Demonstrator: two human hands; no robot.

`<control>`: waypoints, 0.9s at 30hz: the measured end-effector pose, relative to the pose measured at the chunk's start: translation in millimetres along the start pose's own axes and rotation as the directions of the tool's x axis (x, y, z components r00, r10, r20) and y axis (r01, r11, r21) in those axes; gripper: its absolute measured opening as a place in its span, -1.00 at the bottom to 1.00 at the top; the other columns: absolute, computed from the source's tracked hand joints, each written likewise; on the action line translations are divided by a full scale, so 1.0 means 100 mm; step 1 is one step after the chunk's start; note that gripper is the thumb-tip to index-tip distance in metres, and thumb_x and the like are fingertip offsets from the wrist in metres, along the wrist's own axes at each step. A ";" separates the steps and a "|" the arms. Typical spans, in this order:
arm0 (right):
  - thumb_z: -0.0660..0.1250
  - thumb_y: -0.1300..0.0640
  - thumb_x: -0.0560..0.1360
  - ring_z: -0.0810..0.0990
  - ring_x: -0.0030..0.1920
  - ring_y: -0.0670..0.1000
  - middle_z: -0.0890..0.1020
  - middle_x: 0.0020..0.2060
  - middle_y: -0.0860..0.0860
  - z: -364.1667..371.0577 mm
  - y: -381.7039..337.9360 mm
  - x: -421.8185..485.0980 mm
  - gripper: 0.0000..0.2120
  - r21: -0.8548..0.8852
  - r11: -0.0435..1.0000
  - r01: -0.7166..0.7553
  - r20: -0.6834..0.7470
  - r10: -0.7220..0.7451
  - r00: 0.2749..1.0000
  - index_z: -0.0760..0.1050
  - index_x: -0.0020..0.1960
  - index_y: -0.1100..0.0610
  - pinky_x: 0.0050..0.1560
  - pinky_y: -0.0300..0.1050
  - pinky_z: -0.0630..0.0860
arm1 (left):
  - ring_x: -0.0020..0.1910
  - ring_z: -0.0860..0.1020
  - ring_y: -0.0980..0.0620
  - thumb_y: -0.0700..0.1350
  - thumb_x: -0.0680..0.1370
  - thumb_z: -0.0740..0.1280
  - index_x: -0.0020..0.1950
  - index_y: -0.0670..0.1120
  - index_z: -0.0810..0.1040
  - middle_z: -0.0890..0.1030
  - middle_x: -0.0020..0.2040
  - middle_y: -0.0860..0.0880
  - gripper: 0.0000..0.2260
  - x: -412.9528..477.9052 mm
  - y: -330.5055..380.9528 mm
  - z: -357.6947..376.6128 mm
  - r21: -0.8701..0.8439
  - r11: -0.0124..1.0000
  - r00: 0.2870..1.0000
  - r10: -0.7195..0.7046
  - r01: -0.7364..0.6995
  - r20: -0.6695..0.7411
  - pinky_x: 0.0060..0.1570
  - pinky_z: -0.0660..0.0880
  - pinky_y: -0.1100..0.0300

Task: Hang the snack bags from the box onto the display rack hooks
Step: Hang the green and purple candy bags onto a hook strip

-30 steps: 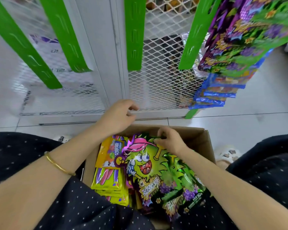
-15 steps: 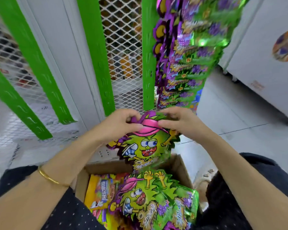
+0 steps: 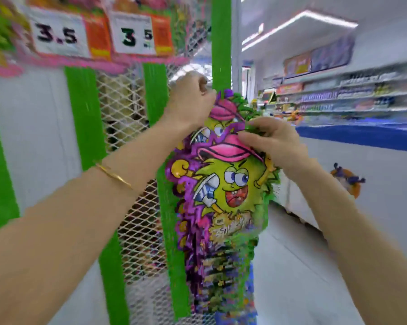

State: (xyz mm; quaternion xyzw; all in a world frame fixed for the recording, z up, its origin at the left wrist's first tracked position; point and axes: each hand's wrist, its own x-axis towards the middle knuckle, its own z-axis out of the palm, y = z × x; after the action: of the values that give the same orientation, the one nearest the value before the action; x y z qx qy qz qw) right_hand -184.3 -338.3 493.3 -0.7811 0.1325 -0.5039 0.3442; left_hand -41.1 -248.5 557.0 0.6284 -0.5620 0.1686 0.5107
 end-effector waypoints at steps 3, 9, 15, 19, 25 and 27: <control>0.40 0.19 0.46 0.57 -0.34 -0.21 0.60 -0.28 -0.09 -0.10 -0.20 0.40 -0.85 -0.027 0.995 0.092 -0.029 -0.093 0.995 0.52 -0.20 -0.05 -0.26 -0.30 0.55 | 0.10 0.48 -0.06 -0.12 0.55 0.23 0.23 -0.21 0.41 0.50 0.11 -0.13 -0.72 0.46 0.05 0.01 0.032 0.998 0.998 -0.054 0.055 -0.028 0.15 0.41 0.08; 0.38 0.13 0.47 0.51 -0.24 -0.14 0.54 -0.29 -0.16 -0.08 -0.34 1.07 -0.93 -0.171 0.964 0.205 -0.150 -0.231 0.961 0.50 -0.10 0.01 -0.17 -0.25 0.45 | -0.43 0.42 0.10 -0.19 0.57 0.18 -0.14 -0.17 0.44 0.44 -0.30 -0.07 -0.88 1.01 0.17 -0.12 -0.033 0.971 0.968 -0.233 0.237 0.088 -0.42 0.33 0.29; 0.34 0.01 0.48 0.50 -0.14 -0.01 0.53 -0.22 -0.08 0.02 -0.35 1.43 -0.90 -0.382 0.903 0.194 -0.199 -0.285 0.938 0.51 -0.07 0.02 -0.12 -0.13 0.41 | -0.49 0.29 0.16 -0.10 0.63 0.15 -0.16 -0.13 0.46 0.37 -0.34 0.01 -0.78 1.21 0.22 -0.22 -0.020 0.953 0.929 -0.290 0.302 0.229 -0.49 0.23 0.35; 0.33 -0.04 0.48 0.53 -0.12 0.06 0.55 -0.19 -0.02 0.04 -0.33 1.52 -0.83 -0.474 0.866 0.161 -0.187 -0.277 0.942 0.52 -0.03 0.05 -0.15 -0.12 0.40 | -0.22 0.40 0.07 0.01 0.61 0.19 -0.04 -0.14 0.52 0.47 -0.14 -0.02 -0.76 1.27 0.20 -0.17 0.039 0.960 0.926 -0.279 0.278 0.254 -0.11 0.41 0.23; 0.33 -0.08 0.47 0.52 -0.16 0.07 0.54 -0.23 -0.01 0.01 -0.30 1.55 -0.83 -0.530 0.840 0.121 -0.193 -0.258 0.947 0.45 -0.12 0.01 -0.23 -0.13 0.35 | -0.14 0.49 0.01 -0.03 0.54 0.32 -0.02 -0.18 0.51 0.58 0.06 -0.11 -0.79 1.34 0.10 -0.06 0.021 0.942 0.923 -0.332 0.334 0.194 -0.13 0.50 0.19; 0.34 -0.07 0.47 0.50 -0.17 0.06 0.51 -0.25 -0.02 -0.01 -0.33 1.56 -0.82 -0.550 0.827 0.118 -0.182 -0.256 0.949 0.42 -0.15 0.02 -0.25 -0.15 0.30 | -0.08 0.50 -0.01 -0.06 0.53 0.33 -0.07 -0.18 0.51 0.59 0.11 -0.14 -0.83 1.35 0.11 -0.05 -0.028 0.935 0.919 -0.341 0.353 0.195 0.02 0.50 0.12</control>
State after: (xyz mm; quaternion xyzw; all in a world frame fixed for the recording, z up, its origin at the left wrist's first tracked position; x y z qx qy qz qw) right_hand -117.9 -401.1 624.4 -0.7855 0.2310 -0.5724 0.0434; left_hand -6.8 -314.4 669.8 0.7149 -0.4920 -0.0021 0.4968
